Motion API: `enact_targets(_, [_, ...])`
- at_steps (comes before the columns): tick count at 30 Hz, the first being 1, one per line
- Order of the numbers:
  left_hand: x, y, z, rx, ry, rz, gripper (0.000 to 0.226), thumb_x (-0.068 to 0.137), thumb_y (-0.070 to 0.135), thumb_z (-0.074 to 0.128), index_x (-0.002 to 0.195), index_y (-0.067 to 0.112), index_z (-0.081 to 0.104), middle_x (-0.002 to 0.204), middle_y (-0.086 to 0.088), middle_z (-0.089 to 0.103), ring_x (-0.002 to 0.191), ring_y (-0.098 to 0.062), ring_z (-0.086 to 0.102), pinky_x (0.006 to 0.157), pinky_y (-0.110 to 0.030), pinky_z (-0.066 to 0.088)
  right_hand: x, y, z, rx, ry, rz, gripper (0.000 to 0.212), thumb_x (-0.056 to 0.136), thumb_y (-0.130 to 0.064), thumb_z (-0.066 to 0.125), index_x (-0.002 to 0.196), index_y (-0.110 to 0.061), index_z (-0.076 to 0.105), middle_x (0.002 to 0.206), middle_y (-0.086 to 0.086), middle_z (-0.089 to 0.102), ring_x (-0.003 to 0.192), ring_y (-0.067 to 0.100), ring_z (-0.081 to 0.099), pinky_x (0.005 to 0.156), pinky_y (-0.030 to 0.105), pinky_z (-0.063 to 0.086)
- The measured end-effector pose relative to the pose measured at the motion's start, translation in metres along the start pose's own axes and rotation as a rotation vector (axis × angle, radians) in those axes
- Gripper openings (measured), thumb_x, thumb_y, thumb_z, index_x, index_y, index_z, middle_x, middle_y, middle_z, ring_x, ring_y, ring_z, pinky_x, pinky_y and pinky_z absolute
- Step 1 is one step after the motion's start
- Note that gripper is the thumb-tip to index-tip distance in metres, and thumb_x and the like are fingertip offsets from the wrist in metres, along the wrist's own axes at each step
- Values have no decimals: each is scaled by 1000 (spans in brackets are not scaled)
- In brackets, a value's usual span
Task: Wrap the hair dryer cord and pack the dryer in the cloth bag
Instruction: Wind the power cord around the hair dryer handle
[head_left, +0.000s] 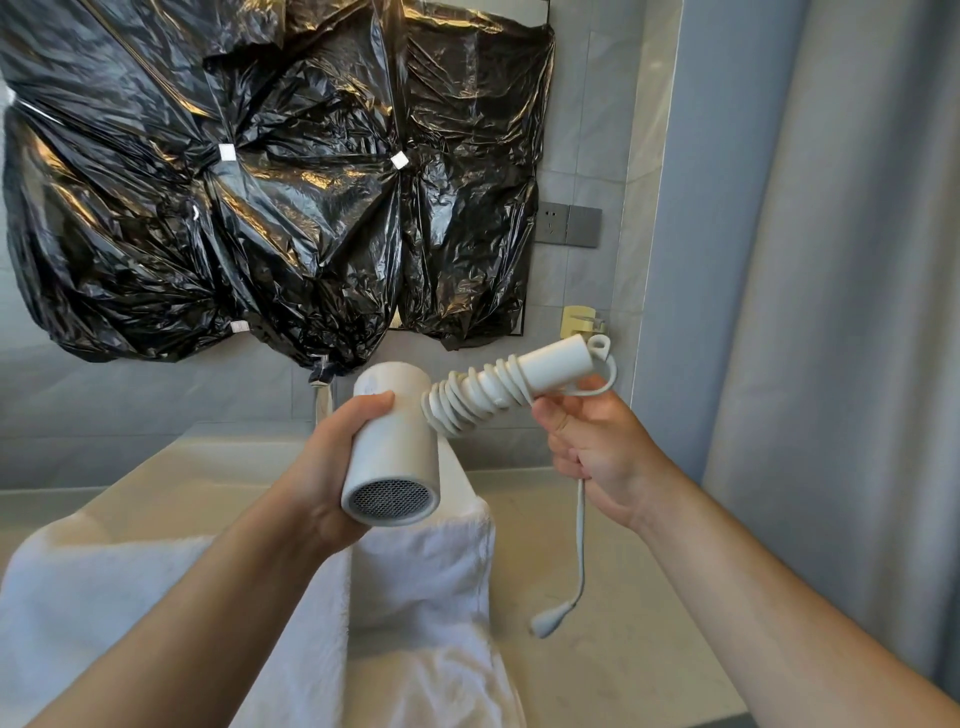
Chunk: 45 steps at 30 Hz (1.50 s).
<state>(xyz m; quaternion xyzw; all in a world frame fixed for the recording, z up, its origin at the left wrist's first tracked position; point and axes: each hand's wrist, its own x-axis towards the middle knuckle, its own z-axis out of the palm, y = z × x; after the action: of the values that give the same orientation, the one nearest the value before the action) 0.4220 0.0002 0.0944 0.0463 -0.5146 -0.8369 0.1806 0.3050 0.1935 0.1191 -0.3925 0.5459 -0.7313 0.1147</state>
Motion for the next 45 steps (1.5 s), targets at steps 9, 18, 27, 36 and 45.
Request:
enact_targets(9, [-3,-19,-1,-167,-86,-285,39,56,16,78,91,-1,76,108,-25,59,91,-44,58,49,-53,59,2,4,-9,-95,-32,-8,26,95,0,49,118,13,49,52,-5,41,41,5,32,35,16,25])
enact_targets(18, [5,-54,-15,421,33,156,103,58,97,37,116,18,67,107,-12,68,98,-28,65,84,-43,55,10,5,-6,220,310,83,16,98,-12,51,82,-11,51,51,-6,37,37,3,31,33,14,23])
enact_targets(27, [8,-71,-8,310,60,476,69,58,62,80,110,19,66,107,-9,75,101,-28,70,80,-43,58,1,10,-3,63,231,103,10,95,-22,56,96,-13,50,65,-3,43,41,6,27,34,18,18])
enact_targets(36, [-2,-71,2,194,123,168,62,68,64,62,108,17,64,91,-13,71,76,-28,67,52,-33,51,-5,8,-2,-66,89,29,27,92,-14,60,113,-1,48,74,4,48,39,6,33,34,18,26])
enact_targets(45, [-1,-59,2,32,202,-208,64,77,71,54,99,12,65,70,-16,67,56,-34,59,34,-19,39,-5,13,-6,-165,115,7,16,89,-11,62,103,-10,55,57,-2,51,37,8,35,34,20,25])
